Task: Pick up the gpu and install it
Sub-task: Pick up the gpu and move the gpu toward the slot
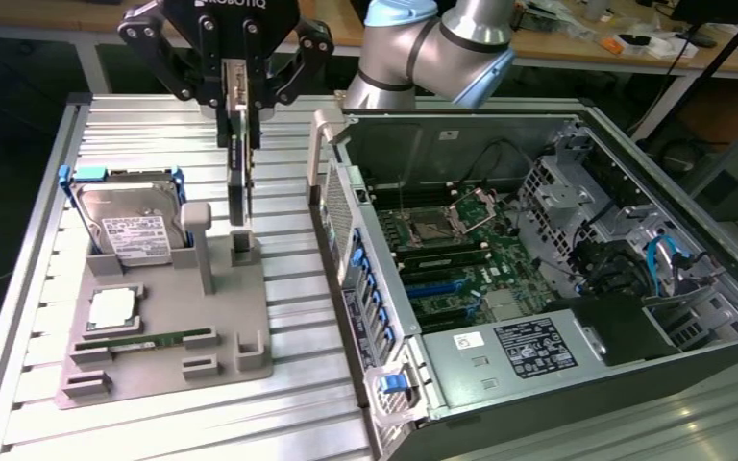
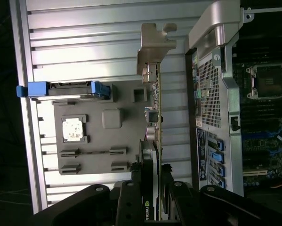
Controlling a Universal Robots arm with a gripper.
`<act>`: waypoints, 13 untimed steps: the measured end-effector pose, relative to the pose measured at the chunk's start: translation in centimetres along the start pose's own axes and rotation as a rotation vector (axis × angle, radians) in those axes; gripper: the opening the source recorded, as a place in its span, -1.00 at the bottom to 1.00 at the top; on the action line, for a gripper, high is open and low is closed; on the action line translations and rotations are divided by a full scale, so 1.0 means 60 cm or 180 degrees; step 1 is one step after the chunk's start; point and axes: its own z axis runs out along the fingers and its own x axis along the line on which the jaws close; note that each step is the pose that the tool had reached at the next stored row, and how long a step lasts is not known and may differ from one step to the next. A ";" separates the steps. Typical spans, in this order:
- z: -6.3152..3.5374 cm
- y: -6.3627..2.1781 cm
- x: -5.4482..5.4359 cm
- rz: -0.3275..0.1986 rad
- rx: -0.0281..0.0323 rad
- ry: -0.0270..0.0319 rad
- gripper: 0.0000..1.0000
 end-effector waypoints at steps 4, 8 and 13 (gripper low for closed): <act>-0.005 0.000 0.000 0.0000 0.0000 0.0000 -0.46; -0.008 0.000 0.000 0.0000 0.0000 0.0000 -0.46; -0.010 0.001 0.000 0.0000 0.0000 0.0000 -0.46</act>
